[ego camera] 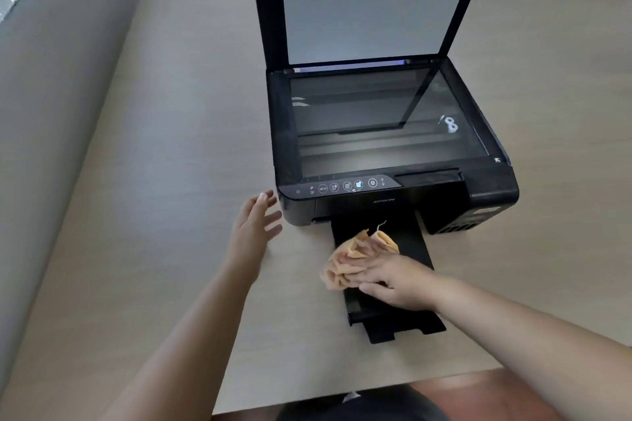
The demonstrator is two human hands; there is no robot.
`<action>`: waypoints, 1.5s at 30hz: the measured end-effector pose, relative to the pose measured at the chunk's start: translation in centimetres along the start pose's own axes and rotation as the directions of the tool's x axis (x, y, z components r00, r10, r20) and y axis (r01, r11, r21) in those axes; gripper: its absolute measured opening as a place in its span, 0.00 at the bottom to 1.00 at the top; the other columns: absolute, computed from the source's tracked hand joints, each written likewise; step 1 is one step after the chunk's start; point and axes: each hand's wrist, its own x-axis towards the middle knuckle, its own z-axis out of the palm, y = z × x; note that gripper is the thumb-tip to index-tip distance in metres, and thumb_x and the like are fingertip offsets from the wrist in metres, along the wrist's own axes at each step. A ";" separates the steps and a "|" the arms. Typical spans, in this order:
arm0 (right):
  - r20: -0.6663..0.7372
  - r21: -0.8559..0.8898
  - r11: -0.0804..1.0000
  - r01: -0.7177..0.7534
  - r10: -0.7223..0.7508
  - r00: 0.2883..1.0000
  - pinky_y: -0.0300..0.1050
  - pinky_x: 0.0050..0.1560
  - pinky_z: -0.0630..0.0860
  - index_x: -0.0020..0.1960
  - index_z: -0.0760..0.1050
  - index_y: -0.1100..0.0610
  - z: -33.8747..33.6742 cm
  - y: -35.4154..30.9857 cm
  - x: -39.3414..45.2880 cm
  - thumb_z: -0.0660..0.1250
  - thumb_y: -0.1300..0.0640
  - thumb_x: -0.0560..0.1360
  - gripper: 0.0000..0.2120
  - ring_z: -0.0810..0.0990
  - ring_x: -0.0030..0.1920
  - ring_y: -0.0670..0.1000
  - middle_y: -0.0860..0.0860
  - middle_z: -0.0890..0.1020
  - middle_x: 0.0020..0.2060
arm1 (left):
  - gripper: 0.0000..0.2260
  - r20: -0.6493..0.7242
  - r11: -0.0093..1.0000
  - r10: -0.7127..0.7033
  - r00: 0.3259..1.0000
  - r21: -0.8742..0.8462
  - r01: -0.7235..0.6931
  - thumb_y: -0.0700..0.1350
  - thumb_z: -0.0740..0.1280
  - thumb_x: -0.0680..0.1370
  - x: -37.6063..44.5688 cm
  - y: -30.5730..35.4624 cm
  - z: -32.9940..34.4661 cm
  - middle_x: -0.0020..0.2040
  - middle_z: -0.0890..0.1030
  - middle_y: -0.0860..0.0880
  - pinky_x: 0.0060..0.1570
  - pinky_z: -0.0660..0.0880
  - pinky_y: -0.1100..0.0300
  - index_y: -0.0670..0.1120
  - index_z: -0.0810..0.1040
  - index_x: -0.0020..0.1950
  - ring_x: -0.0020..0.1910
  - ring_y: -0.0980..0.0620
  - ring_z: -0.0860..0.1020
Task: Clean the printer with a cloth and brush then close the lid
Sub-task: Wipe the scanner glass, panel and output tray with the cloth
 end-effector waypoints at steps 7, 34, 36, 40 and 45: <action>-0.161 0.043 0.985 -0.164 0.169 0.972 0.48 0.75 0.38 0.72 0.67 0.50 -1.1 1.8 2.6 0.58 0.56 0.81 0.19 0.49 0.78 0.53 0.46 0.63 0.75 | 0.13 -0.057 0.960 -0.276 0.959 0.035 0.278 0.50 0.59 0.82 -2.9 -5.5 1.9 0.59 0.78 0.45 0.54 0.75 0.52 0.45 0.75 0.62 0.51 0.46 0.79; -0.144 -0.062 0.992 0.109 -0.117 0.983 0.57 0.76 0.52 0.67 0.75 0.48 -0.7 8.5 -3.3 0.60 0.66 0.76 0.23 0.54 0.77 0.54 0.39 0.66 0.71 | 0.22 -0.032 0.896 -0.435 0.900 0.082 0.436 0.57 0.52 0.83 -8.5 -9.6 6.8 0.43 0.79 0.42 0.40 0.74 0.55 0.44 0.80 0.57 0.39 0.46 0.77; -0.168 -0.049 0.998 0.043 -0.050 0.984 0.52 0.77 0.49 0.67 0.74 0.49 -0.3 10.3 -7.0 0.61 0.65 0.77 0.21 0.52 0.77 0.52 0.38 0.61 0.72 | 0.21 -0.015 0.893 -0.439 0.899 0.105 0.438 0.55 0.53 0.83 -8.6 -9.6 7.1 0.44 0.81 0.43 0.41 0.74 0.55 0.44 0.80 0.56 0.40 0.46 0.78; -0.139 0.100 0.994 -0.035 0.049 0.989 0.41 0.75 0.54 0.70 0.71 0.45 3.1 10.2 -12.6 0.61 0.61 0.78 0.22 0.54 0.77 0.47 0.29 0.53 0.71 | 0.14 0.031 0.909 -0.407 0.913 0.116 0.401 0.43 0.56 0.83 -8.6 -9.6 8.2 0.45 0.81 0.42 0.32 0.77 0.61 0.38 0.79 0.54 0.37 0.47 0.80; -0.140 0.221 0.966 -0.131 0.164 0.977 0.51 0.77 0.54 0.71 0.67 0.43 4.4 9.6 -12.5 0.57 0.58 0.80 0.22 0.50 0.77 0.46 0.33 0.56 0.73 | 0.13 0.020 0.895 -0.395 0.919 0.235 0.379 0.39 0.55 0.83 -8.4 -9.8 8.2 0.45 0.76 0.43 0.31 0.72 0.64 0.36 0.77 0.59 0.34 0.51 0.74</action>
